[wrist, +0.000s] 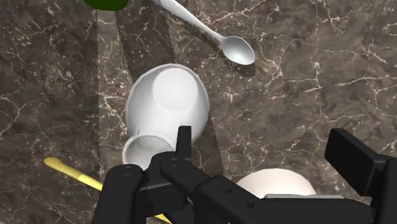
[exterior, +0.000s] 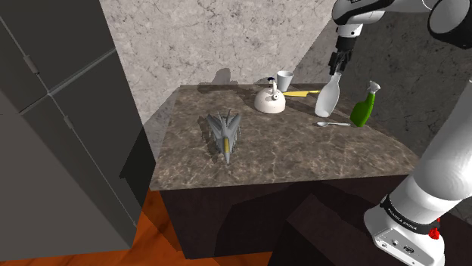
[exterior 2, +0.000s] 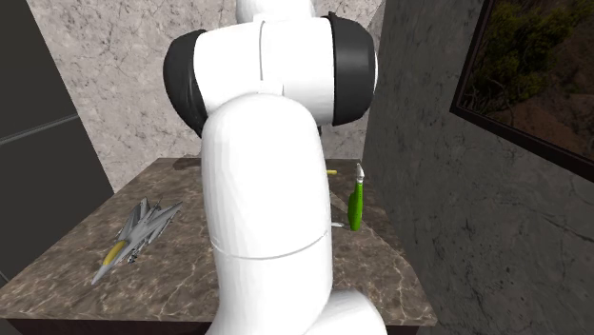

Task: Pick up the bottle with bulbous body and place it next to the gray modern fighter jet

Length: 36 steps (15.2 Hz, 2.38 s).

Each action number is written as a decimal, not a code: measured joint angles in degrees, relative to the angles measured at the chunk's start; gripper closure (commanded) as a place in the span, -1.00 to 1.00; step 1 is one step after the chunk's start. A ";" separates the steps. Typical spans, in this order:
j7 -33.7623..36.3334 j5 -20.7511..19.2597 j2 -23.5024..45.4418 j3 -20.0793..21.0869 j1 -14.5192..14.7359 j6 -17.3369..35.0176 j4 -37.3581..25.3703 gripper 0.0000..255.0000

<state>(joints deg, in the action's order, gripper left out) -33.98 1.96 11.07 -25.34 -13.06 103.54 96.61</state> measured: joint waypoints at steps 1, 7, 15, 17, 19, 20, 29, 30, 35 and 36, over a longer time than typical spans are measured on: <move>-1.23 1.10 2.69 -0.22 -0.97 -0.03 -2.63 -1.00; -6.05 5.65 14.83 -0.39 -6.42 -2.61 -16.79 -1.00; -6.62 6.28 16.22 -0.13 -6.62 2.09 -13.37 -1.00; -6.64 6.27 16.17 -0.14 -6.61 2.27 -13.16 -1.00; -6.65 6.27 16.17 -0.14 -6.62 2.32 -13.12 -1.00; -6.66 6.27 16.17 -0.14 -6.62 2.33 -13.11 -1.00; -6.66 6.29 16.20 -0.13 -6.62 2.31 -13.19 1.00; -6.66 6.29 16.20 -0.13 -6.62 2.31 -13.20 1.00; -6.60 6.07 15.77 -0.28 -6.73 0.08 -15.00 1.00; -6.65 6.03 15.67 -0.32 -6.80 -0.46 -15.46 1.00</move>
<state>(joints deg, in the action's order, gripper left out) -40.63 7.99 26.75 -25.66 -19.87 103.09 81.15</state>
